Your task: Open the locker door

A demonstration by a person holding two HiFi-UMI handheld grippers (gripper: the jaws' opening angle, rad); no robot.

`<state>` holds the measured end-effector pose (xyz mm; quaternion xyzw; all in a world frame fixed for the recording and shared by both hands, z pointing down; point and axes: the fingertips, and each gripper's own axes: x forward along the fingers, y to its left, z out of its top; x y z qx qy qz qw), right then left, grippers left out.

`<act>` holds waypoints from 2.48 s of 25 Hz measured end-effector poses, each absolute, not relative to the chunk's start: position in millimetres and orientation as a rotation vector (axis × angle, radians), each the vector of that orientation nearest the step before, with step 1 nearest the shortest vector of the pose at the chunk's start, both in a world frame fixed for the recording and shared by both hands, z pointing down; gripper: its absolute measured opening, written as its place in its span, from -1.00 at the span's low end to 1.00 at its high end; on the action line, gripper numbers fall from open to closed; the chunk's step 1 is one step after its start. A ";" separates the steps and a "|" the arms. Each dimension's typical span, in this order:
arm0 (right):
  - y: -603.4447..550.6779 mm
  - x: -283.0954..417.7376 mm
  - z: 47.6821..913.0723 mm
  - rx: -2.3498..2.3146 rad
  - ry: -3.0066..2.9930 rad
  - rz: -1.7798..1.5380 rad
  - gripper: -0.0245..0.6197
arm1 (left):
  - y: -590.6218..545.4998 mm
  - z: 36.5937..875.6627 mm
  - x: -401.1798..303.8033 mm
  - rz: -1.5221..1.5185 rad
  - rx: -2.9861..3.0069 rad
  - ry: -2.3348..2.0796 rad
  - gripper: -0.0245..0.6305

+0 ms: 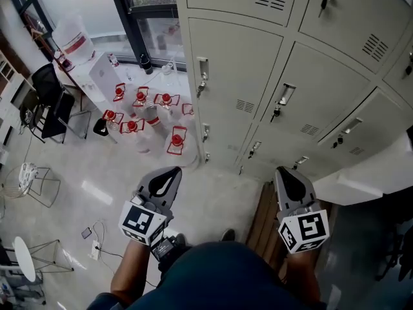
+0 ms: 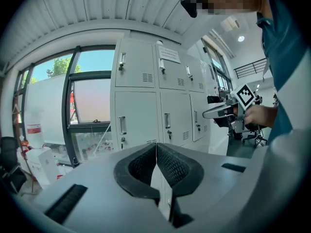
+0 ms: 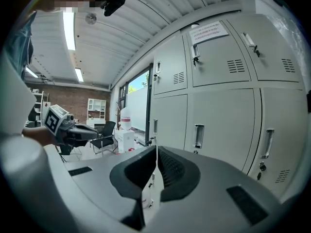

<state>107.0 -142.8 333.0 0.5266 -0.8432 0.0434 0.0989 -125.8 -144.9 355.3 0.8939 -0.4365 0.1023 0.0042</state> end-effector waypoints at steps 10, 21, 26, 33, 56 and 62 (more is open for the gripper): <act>-159.1 173.2 360.9 1.536 -2.503 0.187 -0.81 | -173.0 359.7 -58.1 0.355 2.801 -1.394 -0.87; -178.6 205.7 370.3 1.710 -2.364 0.234 -0.80 | -259.5 369.2 -50.8 0.371 2.852 -1.358 -0.86; -189.5 212.0 371.7 1.795 -2.284 0.266 -0.81 | -302.4 364.4 -57.6 0.360 2.870 -1.366 -0.86; -204.4 203.6 375.9 1.803 -2.245 0.271 -0.81 | -361.8 364.9 -67.5 0.380 2.876 -1.448 -0.86; -226.6 197.6 410.9 1.842 -2.125 0.377 -0.81 | -515.1 384.6 -94.7 0.375 2.590 -1.900 -0.37; -227.8 197.2 414.3 1.844 -2.116 0.383 -0.81 | -527.0 384.4 -101.2 0.365 2.534 -2.041 -0.49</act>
